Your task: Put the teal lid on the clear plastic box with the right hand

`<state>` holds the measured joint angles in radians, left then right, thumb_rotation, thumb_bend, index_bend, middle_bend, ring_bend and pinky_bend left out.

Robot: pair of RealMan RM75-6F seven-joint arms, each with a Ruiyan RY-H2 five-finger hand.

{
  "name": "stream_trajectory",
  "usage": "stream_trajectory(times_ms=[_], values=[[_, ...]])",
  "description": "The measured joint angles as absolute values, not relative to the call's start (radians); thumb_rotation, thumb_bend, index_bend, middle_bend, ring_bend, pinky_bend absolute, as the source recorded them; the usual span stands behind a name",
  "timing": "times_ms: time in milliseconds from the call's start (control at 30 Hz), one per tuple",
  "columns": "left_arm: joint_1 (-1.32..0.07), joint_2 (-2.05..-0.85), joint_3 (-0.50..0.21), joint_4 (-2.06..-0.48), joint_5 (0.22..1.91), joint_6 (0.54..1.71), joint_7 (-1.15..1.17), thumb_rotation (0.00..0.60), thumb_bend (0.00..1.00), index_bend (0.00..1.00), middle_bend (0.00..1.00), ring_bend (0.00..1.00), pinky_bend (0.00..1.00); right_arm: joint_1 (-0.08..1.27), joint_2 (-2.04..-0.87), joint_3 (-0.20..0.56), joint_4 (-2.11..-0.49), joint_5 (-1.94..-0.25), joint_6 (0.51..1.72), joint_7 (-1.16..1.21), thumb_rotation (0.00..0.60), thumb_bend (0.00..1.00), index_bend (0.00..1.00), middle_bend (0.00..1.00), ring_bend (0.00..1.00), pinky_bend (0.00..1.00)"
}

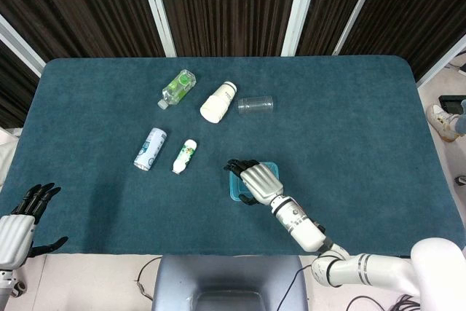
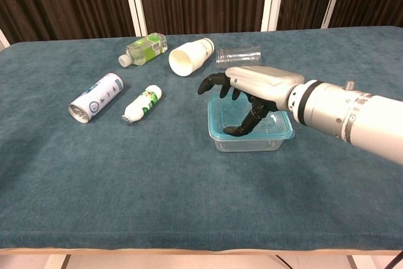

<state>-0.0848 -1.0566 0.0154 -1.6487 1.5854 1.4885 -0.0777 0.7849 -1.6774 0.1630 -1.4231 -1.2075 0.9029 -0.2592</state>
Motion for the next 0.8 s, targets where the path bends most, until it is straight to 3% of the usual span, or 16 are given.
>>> stream_trajectory(times_ms=[800], values=[[-0.084, -1.055, 0.016, -1.648, 1.589, 1.491, -0.083, 0.6, 0.37, 0.15, 0.1, 0.06, 0.32, 0.772, -1.688, 0.136, -1.358, -1.233, 0.873, -0.184, 0.6, 0.42, 0.31, 0.26, 0.27, 0.38]])
